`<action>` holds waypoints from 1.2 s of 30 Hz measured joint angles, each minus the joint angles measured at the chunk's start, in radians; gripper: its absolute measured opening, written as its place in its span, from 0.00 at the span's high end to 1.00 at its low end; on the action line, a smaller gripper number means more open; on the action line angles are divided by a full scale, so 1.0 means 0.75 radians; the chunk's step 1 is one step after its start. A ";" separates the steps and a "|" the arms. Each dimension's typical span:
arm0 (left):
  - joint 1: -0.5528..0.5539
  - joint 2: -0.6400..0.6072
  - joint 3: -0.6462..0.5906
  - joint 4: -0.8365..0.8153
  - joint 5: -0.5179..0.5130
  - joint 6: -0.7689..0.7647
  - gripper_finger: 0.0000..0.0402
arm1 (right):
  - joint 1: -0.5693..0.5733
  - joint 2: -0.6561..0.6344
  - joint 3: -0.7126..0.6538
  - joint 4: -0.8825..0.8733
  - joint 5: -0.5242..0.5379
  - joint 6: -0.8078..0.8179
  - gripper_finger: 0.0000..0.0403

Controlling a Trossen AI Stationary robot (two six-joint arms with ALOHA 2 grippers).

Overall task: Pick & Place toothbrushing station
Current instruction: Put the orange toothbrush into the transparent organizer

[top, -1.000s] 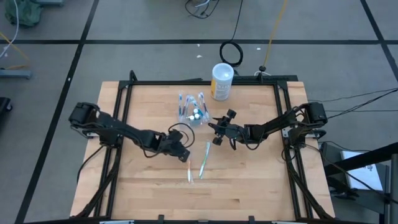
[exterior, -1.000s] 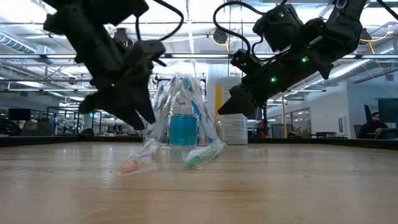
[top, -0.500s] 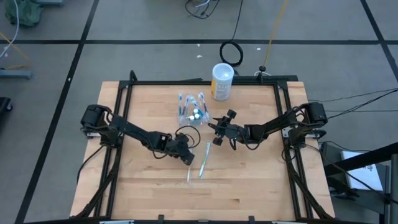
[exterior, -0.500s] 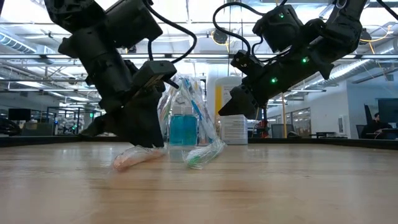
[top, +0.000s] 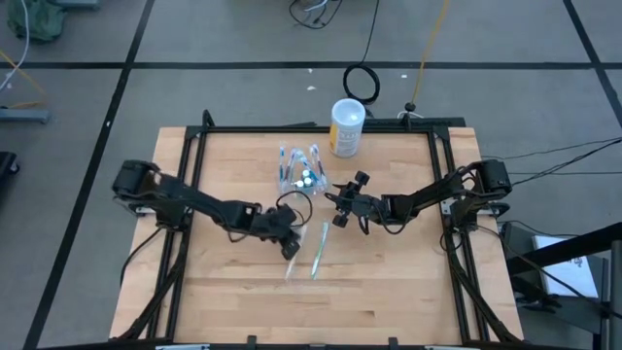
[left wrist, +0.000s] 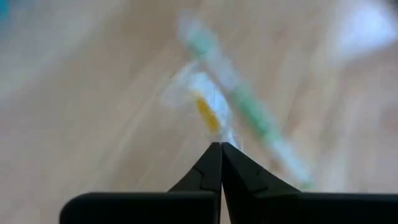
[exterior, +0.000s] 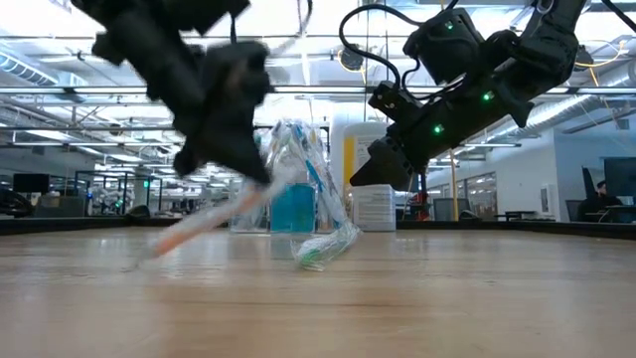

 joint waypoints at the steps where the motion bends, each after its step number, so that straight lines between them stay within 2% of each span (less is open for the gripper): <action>1: 0.000 -0.045 0.001 -0.001 -0.033 0.030 0.99 | 0.000 0.000 0.000 -0.001 0.000 0.000 0.68; 6: -0.017 -0.286 0.002 -0.033 -0.322 0.215 0.99 | 0.000 0.000 0.000 -0.002 0.000 0.000 0.68; 10: -0.031 -0.440 0.003 -0.026 -0.697 0.429 1.00 | 0.000 0.000 0.000 0.000 0.000 0.000 0.68; 13: -0.030 -0.503 0.003 0.059 -0.977 0.626 1.00 | 0.000 0.000 0.000 -0.003 0.000 0.000 0.68; 16: -0.014 -0.525 0.003 0.148 -1.131 0.805 0.99 | 0.001 0.000 0.000 -0.001 0.000 0.000 0.68; 20: 0.049 -0.503 0.003 0.184 -1.180 0.864 1.00 | 0.000 0.000 0.000 0.001 0.000 0.000 0.68; 26: 0.192 -0.378 -0.002 0.181 -1.204 0.794 1.00 | 0.001 0.000 0.000 0.001 0.000 0.000 0.68; 30: 0.237 -0.268 -0.003 0.187 -1.200 0.704 1.00 | 0.001 0.000 0.000 0.001 0.000 -0.001 0.68; 36: 0.236 -0.071 -0.003 0.175 -1.042 0.585 1.00 | 0.000 0.000 0.000 -0.003 0.000 -0.002 0.68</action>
